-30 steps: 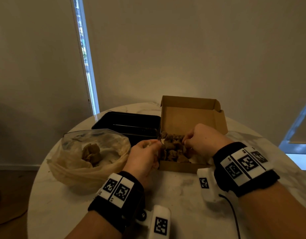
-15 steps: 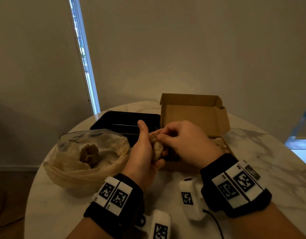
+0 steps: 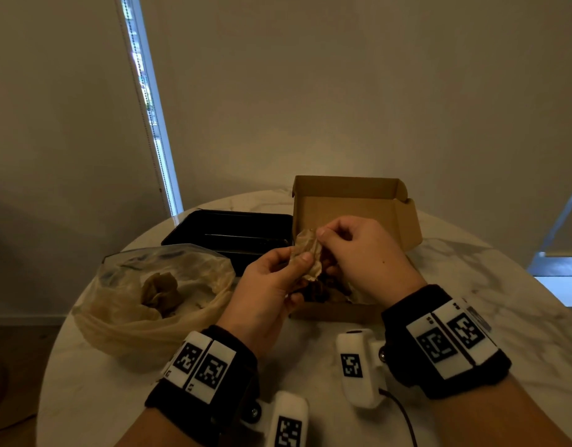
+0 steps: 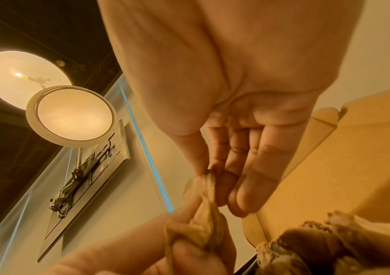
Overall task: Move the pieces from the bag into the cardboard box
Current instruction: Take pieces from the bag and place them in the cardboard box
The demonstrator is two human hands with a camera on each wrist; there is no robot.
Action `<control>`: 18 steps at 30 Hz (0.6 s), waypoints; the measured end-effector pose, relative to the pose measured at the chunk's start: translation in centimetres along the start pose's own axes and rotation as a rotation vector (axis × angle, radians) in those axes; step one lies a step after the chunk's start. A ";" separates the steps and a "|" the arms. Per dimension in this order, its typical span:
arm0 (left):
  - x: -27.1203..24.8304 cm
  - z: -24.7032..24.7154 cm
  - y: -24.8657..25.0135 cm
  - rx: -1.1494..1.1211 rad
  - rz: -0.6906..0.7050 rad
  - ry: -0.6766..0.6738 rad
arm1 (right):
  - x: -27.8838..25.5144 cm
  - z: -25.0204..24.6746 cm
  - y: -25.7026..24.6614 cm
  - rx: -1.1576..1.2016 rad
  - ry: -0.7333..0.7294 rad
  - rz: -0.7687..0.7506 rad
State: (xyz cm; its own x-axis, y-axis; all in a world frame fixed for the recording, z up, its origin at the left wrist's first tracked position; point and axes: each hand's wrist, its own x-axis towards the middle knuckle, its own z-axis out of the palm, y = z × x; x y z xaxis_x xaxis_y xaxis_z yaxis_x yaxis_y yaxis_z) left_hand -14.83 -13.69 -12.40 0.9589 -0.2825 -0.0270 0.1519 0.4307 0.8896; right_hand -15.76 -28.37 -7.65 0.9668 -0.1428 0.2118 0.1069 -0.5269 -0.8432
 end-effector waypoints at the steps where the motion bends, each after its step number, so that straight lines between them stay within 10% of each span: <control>1: 0.0 0.0 0.0 0.010 0.005 -0.003 | 0.0 0.0 0.0 -0.003 -0.013 -0.001; 18: 0.5 -0.4 0.0 0.020 0.038 0.095 | -0.3 -4.7 0.6 -0.165 0.036 0.125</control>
State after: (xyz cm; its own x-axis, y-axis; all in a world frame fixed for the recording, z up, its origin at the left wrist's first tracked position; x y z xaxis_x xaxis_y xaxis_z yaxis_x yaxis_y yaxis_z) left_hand -14.30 -13.47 -12.65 0.9824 -0.1834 -0.0356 0.1114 0.4224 0.8995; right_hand -17.12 -32.55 -5.88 0.9610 -0.2438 0.1304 -0.0558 -0.6329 -0.7722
